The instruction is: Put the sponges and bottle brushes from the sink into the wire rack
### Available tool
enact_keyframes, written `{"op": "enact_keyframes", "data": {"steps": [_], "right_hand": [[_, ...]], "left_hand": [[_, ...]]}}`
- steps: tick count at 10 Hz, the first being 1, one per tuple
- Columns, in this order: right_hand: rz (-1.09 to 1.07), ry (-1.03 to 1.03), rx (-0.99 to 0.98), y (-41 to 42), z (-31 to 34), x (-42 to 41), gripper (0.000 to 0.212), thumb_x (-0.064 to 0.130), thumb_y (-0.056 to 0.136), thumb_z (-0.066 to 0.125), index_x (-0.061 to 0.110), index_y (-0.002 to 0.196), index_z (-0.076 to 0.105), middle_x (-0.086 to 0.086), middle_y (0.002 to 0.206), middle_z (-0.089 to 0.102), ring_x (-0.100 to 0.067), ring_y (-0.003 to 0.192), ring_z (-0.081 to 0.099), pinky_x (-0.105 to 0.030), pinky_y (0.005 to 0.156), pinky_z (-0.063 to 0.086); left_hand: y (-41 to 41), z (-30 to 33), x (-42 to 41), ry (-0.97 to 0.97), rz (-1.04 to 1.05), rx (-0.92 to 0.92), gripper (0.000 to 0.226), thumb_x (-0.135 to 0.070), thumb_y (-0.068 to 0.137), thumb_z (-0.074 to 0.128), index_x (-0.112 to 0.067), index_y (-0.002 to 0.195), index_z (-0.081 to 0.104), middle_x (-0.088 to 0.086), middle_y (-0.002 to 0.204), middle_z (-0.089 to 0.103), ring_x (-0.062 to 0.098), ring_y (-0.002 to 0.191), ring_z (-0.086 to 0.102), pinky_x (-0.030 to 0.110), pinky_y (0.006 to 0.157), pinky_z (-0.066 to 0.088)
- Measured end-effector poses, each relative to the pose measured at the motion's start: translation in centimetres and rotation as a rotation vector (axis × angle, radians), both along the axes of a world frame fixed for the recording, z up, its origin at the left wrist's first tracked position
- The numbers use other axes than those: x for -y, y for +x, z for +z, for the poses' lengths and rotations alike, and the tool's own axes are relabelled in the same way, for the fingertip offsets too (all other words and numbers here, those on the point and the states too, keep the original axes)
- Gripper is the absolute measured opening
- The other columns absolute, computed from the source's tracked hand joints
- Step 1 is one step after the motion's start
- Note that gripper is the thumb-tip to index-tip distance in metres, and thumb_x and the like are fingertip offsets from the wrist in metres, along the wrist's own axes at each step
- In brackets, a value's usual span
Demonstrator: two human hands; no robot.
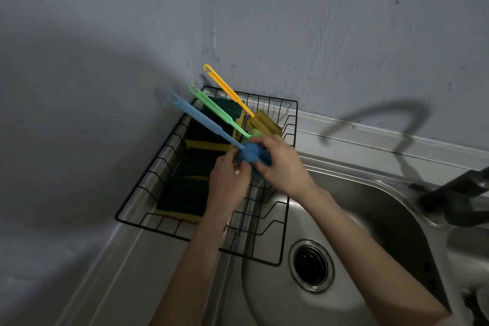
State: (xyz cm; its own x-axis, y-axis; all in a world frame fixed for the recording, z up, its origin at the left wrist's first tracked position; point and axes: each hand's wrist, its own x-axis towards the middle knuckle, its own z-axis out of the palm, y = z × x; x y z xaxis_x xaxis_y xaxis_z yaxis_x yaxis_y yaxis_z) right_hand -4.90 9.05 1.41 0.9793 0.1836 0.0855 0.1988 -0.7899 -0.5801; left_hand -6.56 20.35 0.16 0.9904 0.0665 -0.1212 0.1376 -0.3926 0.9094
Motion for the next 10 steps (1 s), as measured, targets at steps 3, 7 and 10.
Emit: {"op": "enact_keyframes", "data": {"steps": [3, 7, 10], "right_hand": [[0.066, -0.222, -0.184, 1.8, -1.9, -1.0, 0.040, 0.015, 0.084, 0.059, 0.014, 0.122, 0.047, -0.014, 0.122, 0.049, -0.034, 0.108, 0.054, -0.046, 0.089, 0.049], [0.091, -0.241, -0.196, 0.9, -1.1, -0.5, 0.050, 0.020, 0.089, 0.053, 0.014, 0.136, 0.036, -0.013, 0.133, 0.047, -0.030, 0.119, 0.049, -0.041, 0.097, 0.045], [0.014, -0.234, -0.087, -1.1, 1.1, 2.3, 0.067, 0.021, 0.089, 0.051, 0.020, 0.146, 0.016, -0.003, 0.158, 0.011, -0.024, 0.143, 0.020, -0.040, 0.118, 0.021]], "left_hand": [[1.0, -1.6, -0.8, 0.146, -0.107, -0.126, 0.031, -0.019, 0.093, 0.038, -0.013, 0.120, 0.052, 0.010, 0.111, 0.061, 0.014, 0.086, 0.049, 0.026, 0.066, 0.035], [0.3, -1.3, -0.9, 0.245, -0.173, -0.086, 0.027, -0.020, 0.092, 0.038, -0.011, 0.112, 0.054, 0.012, 0.114, 0.061, 0.013, 0.085, 0.048, 0.025, 0.063, 0.035], [-1.2, 2.4, -0.1, 0.378, -0.271, -0.014, 0.042, -0.022, 0.094, 0.039, -0.009, 0.134, 0.038, 0.010, 0.142, 0.041, 0.026, 0.125, 0.044, 0.036, 0.102, 0.039]]}}
